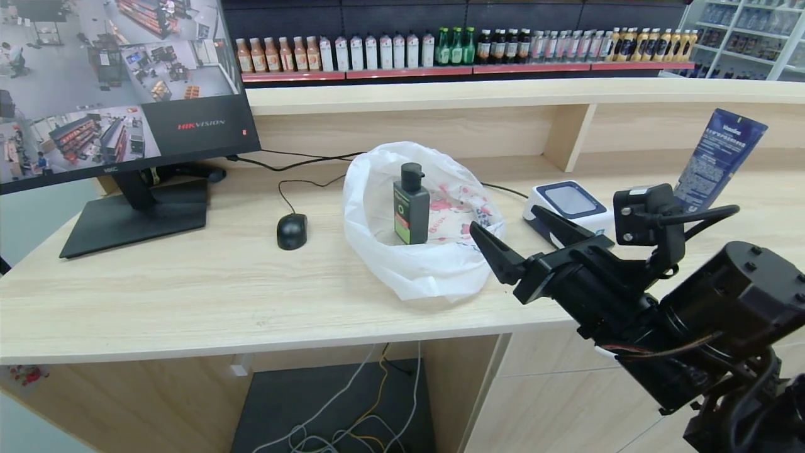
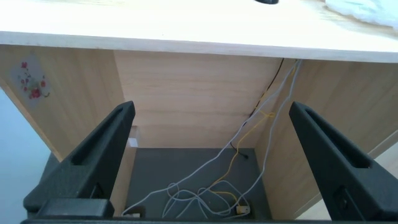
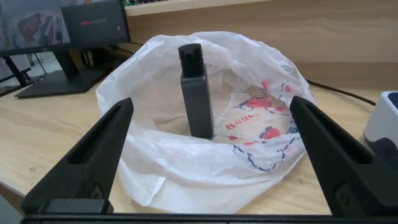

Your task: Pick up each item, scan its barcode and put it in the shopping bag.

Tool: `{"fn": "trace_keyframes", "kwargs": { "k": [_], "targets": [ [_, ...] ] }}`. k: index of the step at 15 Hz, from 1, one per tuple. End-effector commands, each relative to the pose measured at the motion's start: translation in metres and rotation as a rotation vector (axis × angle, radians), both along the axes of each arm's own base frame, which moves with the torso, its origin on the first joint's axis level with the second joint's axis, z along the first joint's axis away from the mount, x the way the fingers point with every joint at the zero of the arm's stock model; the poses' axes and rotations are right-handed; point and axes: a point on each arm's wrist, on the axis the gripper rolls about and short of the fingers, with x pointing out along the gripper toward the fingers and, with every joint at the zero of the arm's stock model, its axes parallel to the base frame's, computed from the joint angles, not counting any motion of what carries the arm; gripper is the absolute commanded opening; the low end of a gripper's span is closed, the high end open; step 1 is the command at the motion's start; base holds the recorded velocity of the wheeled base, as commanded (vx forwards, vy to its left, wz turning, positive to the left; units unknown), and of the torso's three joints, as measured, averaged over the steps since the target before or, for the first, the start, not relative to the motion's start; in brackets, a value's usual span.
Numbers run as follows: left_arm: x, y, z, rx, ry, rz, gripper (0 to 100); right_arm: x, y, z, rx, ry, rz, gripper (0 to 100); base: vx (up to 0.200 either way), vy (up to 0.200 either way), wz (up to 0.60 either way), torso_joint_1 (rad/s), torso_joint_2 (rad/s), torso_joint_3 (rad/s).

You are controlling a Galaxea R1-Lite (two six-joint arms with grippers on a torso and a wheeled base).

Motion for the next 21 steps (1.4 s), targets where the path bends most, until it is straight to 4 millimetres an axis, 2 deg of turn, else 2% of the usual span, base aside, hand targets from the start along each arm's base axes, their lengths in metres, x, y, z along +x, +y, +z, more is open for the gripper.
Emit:
{"fn": "trace_keyframes", "kwargs": {
  "k": [1, 5, 10, 13, 16, 21],
  "targets": [
    [0.0, 0.0, 0.0, 0.004, 0.0, 0.001, 100, 0.001, 0.001, -0.001, -0.002, 0.003, 0.0, 100, 0.0, 0.0, 0.0, 0.0, 0.0, 0.0],
    [0.0, 0.0, 0.0, -0.004, 0.0, 0.001, 100, 0.003, 0.002, -0.003, -0.004, 0.005, 0.0, 100, 0.0, 0.0, 0.0, 0.0, 0.0, 0.0],
    [0.0, 0.0, 0.0, -0.004, 0.0, 0.001, 100, 0.003, 0.002, -0.003, -0.005, 0.008, -0.002, 100, 0.0, -0.2, 0.0, 0.004, 0.01, 0.003],
    [0.0, 0.0, 0.0, -0.005, 0.0, 0.001, 100, 0.006, 0.004, -0.011, -0.023, 0.031, -0.002, 100, 0.0, -0.2, 0.0, -0.002, 0.0, 0.004],
    [0.0, 0.0, 0.0, -0.005, 0.0, 0.001, 100, 0.012, 0.011, -0.007, -0.005, 0.013, 0.006, 100, 0.0, -0.2, 0.0, 0.007, 0.0, 0.004],
    [0.0, 0.0, 0.0, -0.005, 0.0, 0.001, 100, 0.009, 0.008, -0.013, -0.02, 0.033, 0.003, 100, 0.0, -0.2, 0.0, 0.0, 0.0, 0.003]
  ]
}}
